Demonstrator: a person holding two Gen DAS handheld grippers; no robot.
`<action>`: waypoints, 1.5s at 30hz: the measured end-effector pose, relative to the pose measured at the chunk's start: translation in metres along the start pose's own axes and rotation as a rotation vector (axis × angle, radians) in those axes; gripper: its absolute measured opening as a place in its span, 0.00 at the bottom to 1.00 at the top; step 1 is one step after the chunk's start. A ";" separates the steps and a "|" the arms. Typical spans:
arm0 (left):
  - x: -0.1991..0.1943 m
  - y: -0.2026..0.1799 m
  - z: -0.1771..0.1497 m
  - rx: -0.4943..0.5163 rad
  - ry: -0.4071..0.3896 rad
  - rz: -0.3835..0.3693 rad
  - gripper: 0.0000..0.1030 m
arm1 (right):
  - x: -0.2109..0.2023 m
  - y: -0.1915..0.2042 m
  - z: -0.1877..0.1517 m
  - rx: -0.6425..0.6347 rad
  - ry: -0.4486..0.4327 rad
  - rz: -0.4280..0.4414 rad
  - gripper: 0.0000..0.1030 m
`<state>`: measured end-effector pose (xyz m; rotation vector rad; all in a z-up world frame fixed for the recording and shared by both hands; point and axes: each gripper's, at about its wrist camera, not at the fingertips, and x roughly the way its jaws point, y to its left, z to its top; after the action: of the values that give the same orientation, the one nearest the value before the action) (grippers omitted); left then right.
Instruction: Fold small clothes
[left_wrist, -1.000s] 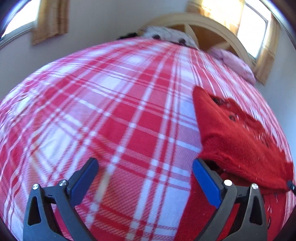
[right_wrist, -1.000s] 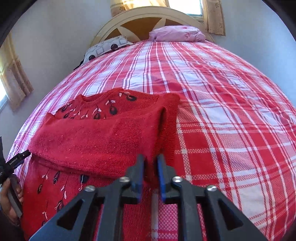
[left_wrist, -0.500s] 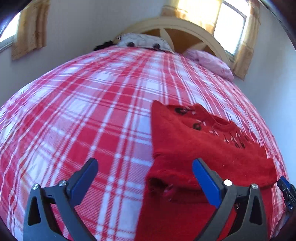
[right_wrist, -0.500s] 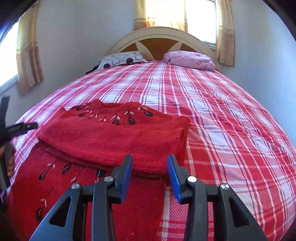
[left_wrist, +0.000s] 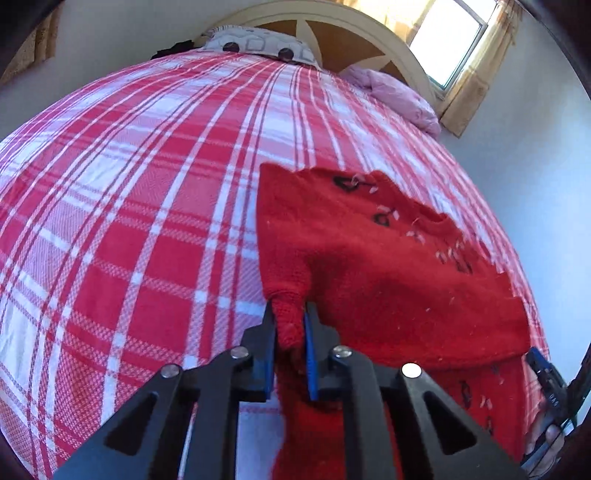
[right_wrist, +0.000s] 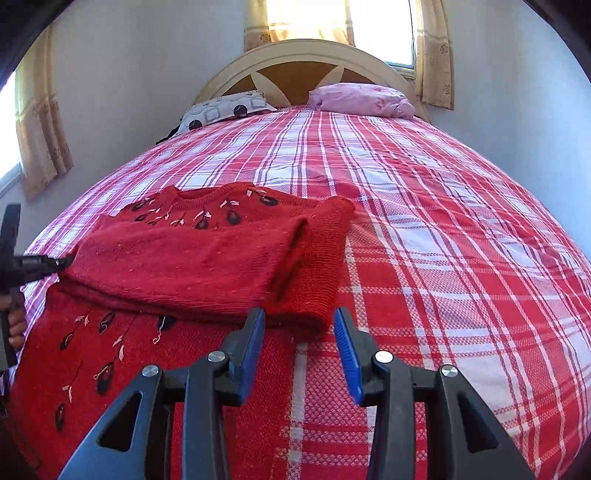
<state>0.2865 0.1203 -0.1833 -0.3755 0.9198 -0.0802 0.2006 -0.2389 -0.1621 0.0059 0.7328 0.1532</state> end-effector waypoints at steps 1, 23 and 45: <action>0.000 -0.001 -0.002 -0.001 -0.008 -0.005 0.16 | 0.000 0.002 0.001 -0.006 0.000 -0.001 0.39; -0.026 -0.008 -0.021 0.099 -0.084 0.214 0.79 | 0.018 0.030 0.025 -0.078 0.095 0.113 0.49; -0.043 -0.009 -0.059 0.170 -0.043 0.269 0.86 | -0.007 0.017 -0.026 -0.003 0.158 0.043 0.51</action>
<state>0.2148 0.1050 -0.1796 -0.0939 0.9063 0.0957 0.1759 -0.2242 -0.1761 0.0070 0.8908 0.1974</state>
